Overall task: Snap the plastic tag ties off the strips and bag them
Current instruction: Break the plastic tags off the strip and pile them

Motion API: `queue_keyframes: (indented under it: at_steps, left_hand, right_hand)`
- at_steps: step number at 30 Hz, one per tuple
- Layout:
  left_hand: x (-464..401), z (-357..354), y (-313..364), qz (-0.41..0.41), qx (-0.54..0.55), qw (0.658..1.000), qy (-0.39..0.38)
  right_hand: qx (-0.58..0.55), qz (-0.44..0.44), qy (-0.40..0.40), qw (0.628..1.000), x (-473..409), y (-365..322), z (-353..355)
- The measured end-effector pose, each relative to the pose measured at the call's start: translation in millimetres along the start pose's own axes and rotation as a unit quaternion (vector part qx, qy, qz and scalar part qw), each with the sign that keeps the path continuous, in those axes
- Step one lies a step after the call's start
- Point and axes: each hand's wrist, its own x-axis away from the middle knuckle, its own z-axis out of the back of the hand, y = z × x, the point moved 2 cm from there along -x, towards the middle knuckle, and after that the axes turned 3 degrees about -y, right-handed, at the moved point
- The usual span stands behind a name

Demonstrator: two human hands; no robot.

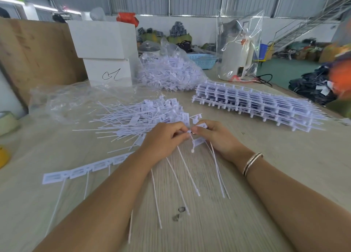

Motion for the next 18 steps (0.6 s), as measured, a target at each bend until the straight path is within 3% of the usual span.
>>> queue_keyframes:
  at_steps: [5, 11, 18]
  left_hand:
    - [-0.1, 1.8, -2.9, 0.018, 0.129, 0.991, -0.022]
    - [-1.0, 5.7, -4.8, 0.013, 0.131, 0.990, -0.041]
    - [-2.5, 13.1, 0.9, 0.000, 0.157, 0.987, -0.043]
  right_hand:
    - [0.025, 0.017, 0.001, 1.000, -2.4, 0.4, -0.2]
    - [0.047, 0.026, -0.011, 0.998, -3.9, 4.2, 2.7]
    - [-0.026, 0.049, -0.039, 0.998, -5.0, -1.4, 0.4]
